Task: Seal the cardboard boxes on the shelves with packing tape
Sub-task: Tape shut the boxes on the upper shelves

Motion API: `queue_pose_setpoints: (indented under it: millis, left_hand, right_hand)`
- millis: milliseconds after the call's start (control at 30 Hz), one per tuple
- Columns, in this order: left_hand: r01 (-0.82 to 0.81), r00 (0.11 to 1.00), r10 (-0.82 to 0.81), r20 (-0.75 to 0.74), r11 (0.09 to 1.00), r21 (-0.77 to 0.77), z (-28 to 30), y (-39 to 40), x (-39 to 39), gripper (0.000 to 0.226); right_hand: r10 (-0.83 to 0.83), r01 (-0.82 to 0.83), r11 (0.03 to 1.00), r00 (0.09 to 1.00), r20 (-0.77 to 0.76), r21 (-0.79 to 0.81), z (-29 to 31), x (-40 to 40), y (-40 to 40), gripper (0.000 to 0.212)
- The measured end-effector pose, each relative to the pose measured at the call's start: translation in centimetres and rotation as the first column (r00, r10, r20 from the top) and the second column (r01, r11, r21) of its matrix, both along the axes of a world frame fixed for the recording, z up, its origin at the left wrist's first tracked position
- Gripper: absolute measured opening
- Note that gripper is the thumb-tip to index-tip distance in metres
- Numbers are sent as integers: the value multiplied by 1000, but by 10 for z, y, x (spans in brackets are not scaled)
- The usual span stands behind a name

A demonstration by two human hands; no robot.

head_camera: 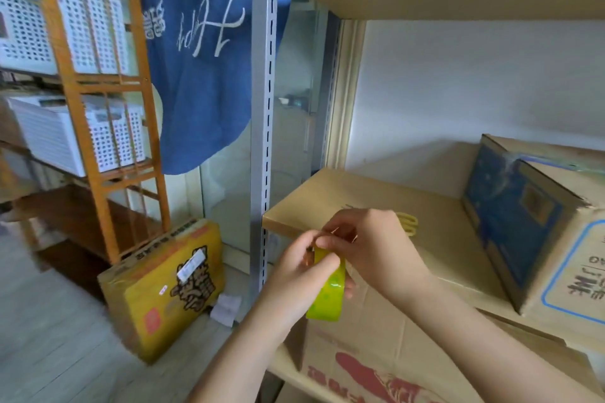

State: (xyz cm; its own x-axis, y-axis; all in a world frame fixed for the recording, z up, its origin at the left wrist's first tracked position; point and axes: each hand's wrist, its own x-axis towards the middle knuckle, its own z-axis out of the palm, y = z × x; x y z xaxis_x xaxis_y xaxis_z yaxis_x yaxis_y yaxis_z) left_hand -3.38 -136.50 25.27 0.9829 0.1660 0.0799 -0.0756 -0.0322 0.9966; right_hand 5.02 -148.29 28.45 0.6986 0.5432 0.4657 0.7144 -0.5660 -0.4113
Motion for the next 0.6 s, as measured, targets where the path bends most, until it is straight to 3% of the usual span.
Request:
queue_pose_setpoints:
  millis: [100,167,267,367,400,500,600]
  left_hand:
    - [-66,996,69,-52,996,56,-3,6,3,16]
    - [-87,992,94,-88,993,74,-3,8,6,20]
    - [-88,988,98,-118,992,86,-4,9,12,30]
    - [-62,990,81,-116,986,157,-2,11,21,28]
    - [-56,990,75,-116,985,162,-1,14,24,26]
    - [-91,983,104,-151,991,95,-4,22,33,17]
    - [-125,957,162,-241,979,161,-19,23,42,22]
  right_hand:
    - [-122,144,985,972,203,-96,-16,-2,11,2]
    - [-152,235,959,899,412,-160,-27,1,16,16]
    - [-122,226,960,868,482,-166,-27,6,21,25]
    - [-144,221,965,892,428,-138,-18,14,21,10]
    - [-158,212,970,921,356,-119,-13,16,21,3]
    - [-153,144,987,980,130,76,1,28,19,10]
    - [-156,159,986,985,78,-41,-3,41,26,11]
